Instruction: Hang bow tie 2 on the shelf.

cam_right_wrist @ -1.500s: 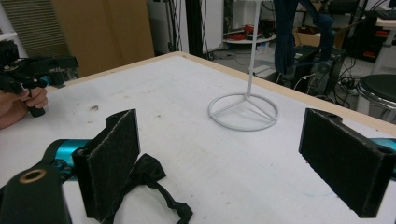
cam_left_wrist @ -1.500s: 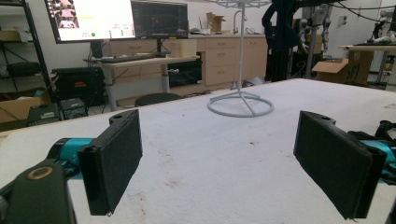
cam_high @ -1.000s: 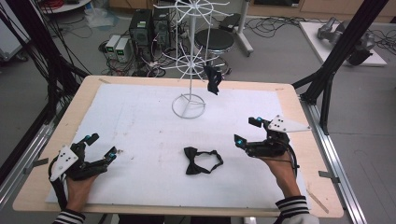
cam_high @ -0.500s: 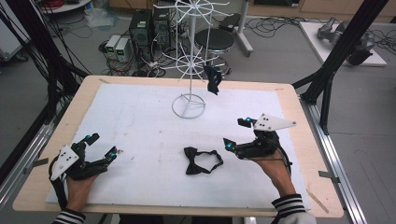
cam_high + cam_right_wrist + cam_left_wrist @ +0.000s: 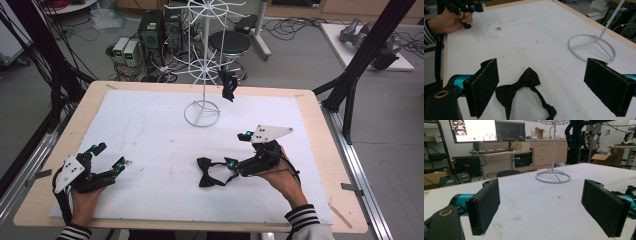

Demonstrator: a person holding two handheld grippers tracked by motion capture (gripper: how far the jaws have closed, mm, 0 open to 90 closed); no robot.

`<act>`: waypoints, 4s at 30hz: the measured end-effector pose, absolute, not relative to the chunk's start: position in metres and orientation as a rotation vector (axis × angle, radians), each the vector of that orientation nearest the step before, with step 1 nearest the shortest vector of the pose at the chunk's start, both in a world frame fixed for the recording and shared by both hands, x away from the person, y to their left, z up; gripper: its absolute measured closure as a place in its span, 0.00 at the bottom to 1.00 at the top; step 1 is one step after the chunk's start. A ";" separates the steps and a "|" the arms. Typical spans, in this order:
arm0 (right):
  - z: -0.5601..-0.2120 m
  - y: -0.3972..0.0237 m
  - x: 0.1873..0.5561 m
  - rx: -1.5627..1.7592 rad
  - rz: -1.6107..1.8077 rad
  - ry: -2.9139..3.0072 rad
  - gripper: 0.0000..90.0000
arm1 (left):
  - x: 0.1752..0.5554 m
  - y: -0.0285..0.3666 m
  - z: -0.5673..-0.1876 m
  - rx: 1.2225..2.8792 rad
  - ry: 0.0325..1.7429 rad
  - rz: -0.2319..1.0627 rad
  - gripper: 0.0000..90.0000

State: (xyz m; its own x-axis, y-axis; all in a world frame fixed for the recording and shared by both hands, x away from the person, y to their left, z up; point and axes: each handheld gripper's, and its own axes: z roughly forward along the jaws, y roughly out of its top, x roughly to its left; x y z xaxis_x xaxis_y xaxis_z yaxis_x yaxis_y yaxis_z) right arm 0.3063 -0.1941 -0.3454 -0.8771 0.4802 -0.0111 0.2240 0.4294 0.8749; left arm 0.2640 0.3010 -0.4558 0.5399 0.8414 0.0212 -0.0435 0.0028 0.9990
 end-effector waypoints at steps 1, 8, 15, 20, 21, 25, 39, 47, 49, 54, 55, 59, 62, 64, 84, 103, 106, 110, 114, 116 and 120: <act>-0.346 -0.192 0.306 0.610 1.419 2.442 0.13 | 0.264 0.301 -0.456 1.404 0.746 0.805 0.18; -0.348 -0.181 0.308 0.565 1.385 2.504 0.13 | 0.264 0.301 -0.456 1.406 0.746 0.807 0.18; -0.349 -0.175 0.313 0.547 1.362 2.544 0.13 | 0.264 0.301 -0.456 1.405 0.745 0.806 0.18; -0.350 -0.169 0.318 0.517 1.327 2.576 0.13 | 0.264 0.301 -0.456 1.406 0.746 0.807 0.18; -0.350 -0.168 0.318 0.520 1.326 2.581 0.13 | 0.264 0.301 -0.456 1.406 0.746 0.807 0.18; -0.352 -0.161 0.320 0.507 1.311 2.604 0.13 | 0.264 0.301 -0.456 1.405 0.745 0.806 0.18; -0.362 -0.139 0.325 0.485 1.220 2.682 0.13 | 0.264 0.301 -0.456 1.404 0.746 0.806 0.18; -0.371 -0.126 0.326 0.469 1.135 2.756 0.13 | 0.264 0.301 -0.456 1.404 0.747 0.806 0.18; -0.373 -0.124 0.326 0.457 1.126 2.771 0.13 | 0.264 0.301 -0.456 1.404 0.747 0.806 0.18; -0.376 -0.121 0.326 0.455 1.125 2.800 0.14 | 0.264 0.301 -0.456 1.403 0.747 0.806 0.18; -0.377 -0.120 0.325 0.457 1.120 2.812 0.14 | 0.264 0.301 -0.456 1.403 0.747 0.806 0.18; -0.380 -0.116 0.323 0.423 1.084 2.856 0.15 | 0.264 0.301 -0.456 1.404 0.746 0.806 0.18; -0.383 -0.114 0.322 0.413 1.068 2.886 0.16 | 0.264 0.301 -0.456 1.404 0.746 0.806 0.18; -0.384 -0.113 0.323 0.410 1.050 2.911 0.16 | 0.264 0.301 -0.456 1.403 0.746 0.806 0.18; -0.403 -0.104 0.329 0.459 0.969 2.984 0.18 | 0.264 0.301 -0.456 1.399 0.748 0.804 0.18; -0.415 -0.104 0.336 0.614 0.871 2.984 0.22 | 0.264 0.301 -0.456 1.399 0.748 0.804 0.18; -0.415 -0.103 0.337 0.638 0.875 2.982 0.23 | 0.264 0.301 -0.456 1.399 0.748 0.804 0.18; -0.414 -0.101 0.338 0.654 0.882 2.976 0.24 | 0.264 0.301 -0.456 1.402 0.746 0.805 0.18; -0.412 -0.100 0.338 0.644 0.903 2.956 0.24 | 0.264 0.301 -0.456 1.402 0.746 0.805 0.18; -0.411 -0.101 0.339 0.649 0.913 2.948 0.24 | 0.264 0.301 -0.456 1.402 0.746 0.805 0.18; -0.411 -0.100 0.339 0.645 0.905 2.949 0.24 | 0.264 0.301 -0.456 1.401 0.747 0.805 0.18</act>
State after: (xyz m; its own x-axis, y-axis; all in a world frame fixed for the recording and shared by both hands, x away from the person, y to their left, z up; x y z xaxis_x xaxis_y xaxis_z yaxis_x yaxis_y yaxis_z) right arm 0.3388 -0.1003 -0.4107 -0.9161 0.3803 0.1270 0.3861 0.7511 0.5356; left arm 0.2641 0.3015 -0.4558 0.5404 0.8412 0.0195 -0.0433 0.0047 0.9991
